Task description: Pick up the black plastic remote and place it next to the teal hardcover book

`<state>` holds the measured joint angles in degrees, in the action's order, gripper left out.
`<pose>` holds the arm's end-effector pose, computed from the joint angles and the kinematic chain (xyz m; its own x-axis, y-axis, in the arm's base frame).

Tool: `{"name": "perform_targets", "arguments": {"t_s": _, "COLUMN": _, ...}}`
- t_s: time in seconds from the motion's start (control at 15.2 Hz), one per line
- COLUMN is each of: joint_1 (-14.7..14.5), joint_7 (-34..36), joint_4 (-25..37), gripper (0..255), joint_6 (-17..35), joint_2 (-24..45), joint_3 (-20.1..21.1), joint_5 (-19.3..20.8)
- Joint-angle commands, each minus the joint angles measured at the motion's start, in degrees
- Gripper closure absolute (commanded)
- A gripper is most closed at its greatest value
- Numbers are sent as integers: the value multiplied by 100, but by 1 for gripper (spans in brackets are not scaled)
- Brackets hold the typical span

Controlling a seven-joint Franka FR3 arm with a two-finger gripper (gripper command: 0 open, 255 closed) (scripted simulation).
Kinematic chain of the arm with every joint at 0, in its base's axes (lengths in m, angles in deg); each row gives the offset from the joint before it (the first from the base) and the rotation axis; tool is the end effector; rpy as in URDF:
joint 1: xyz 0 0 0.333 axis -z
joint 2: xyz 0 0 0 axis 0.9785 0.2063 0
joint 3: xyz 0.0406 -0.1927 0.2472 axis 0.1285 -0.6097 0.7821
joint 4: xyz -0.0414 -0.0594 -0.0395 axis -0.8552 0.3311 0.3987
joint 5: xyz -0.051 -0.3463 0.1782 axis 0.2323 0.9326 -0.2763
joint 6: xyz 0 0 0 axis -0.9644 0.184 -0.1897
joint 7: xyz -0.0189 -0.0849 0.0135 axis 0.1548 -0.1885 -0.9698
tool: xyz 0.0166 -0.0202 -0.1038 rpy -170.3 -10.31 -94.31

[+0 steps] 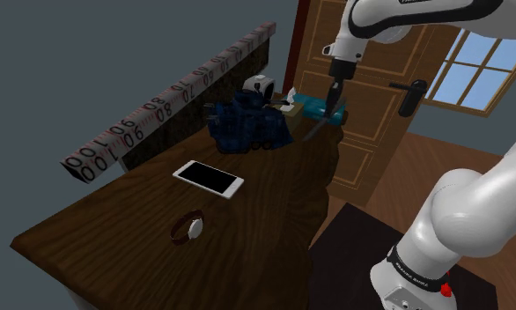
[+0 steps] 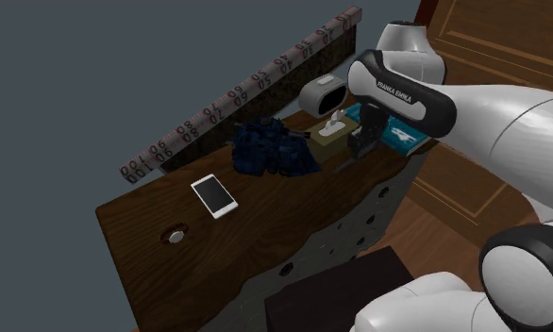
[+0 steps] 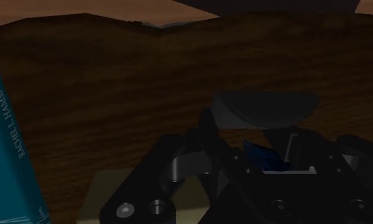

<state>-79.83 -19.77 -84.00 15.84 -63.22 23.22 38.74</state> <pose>0.4051 -0.1277 0.5485 0.9646 0.2636 -0.0081 0.2620 -0.9614 -0.0841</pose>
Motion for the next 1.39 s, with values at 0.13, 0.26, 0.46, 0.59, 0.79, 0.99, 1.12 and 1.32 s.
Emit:
{"name": "perform_targets", "arguments": {"t_s": 0.13, "joint_1": 176, "joint_7": -621, "joint_4": 324, "gripper": 255, "joint_6": -24, "joint_2": 303, "joint_3": -457, "joint_5": 120}}
{"name": "perform_targets", "arguments": {"t_s": 0.26, "joint_1": 182, "joint_7": -626, "joint_4": 172, "gripper": 255, "joint_6": 130, "joint_2": 304, "joint_3": -469, "joint_5": 127}}
{"name": "perform_targets", "arguments": {"t_s": 0.46, "joint_1": 190, "joint_7": -637, "joint_4": -48, "gripper": 255, "joint_6": 361, "joint_2": 316, "joint_3": -490, "joint_5": 135}}
{"name": "perform_targets", "arguments": {"t_s": 0.59, "joint_1": 194, "joint_7": -645, "joint_4": -190, "gripper": 255, "joint_6": 517, "joint_2": 331, "joint_3": -505, "joint_5": 139}}
{"name": "perform_targets", "arguments": {"t_s": 0.79, "joint_1": 193, "joint_7": -646, "joint_4": -187, "gripper": 0, "joint_6": 517, "joint_2": 336, "joint_3": -506, "joint_5": 138}}
{"name": "perform_targets", "arguments": {"t_s": 0.99, "joint_1": 364, "joint_7": -1339, "joint_4": -1377, "gripper": 0, "joint_6": 1254, "joint_2": -847, "joint_3": -647, "joint_5": 502}}
{"name": "perform_targets", "arguments": {"t_s": 1.12, "joint_1": 514, "joint_7": -1891, "joint_4": -2083, "gripper": 0, "joint_6": 1685, "joint_2": -1590, "joint_3": -852, "joint_5": 743}}
{"name": "perform_targets", "arguments": {"t_s": 1.32, "joint_1": 751, "joint_7": -2721, "joint_4": -2870, "gripper": 0, "joint_6": 2169, "joint_2": -2470, "joint_3": -1274, "joint_5": 1069}}
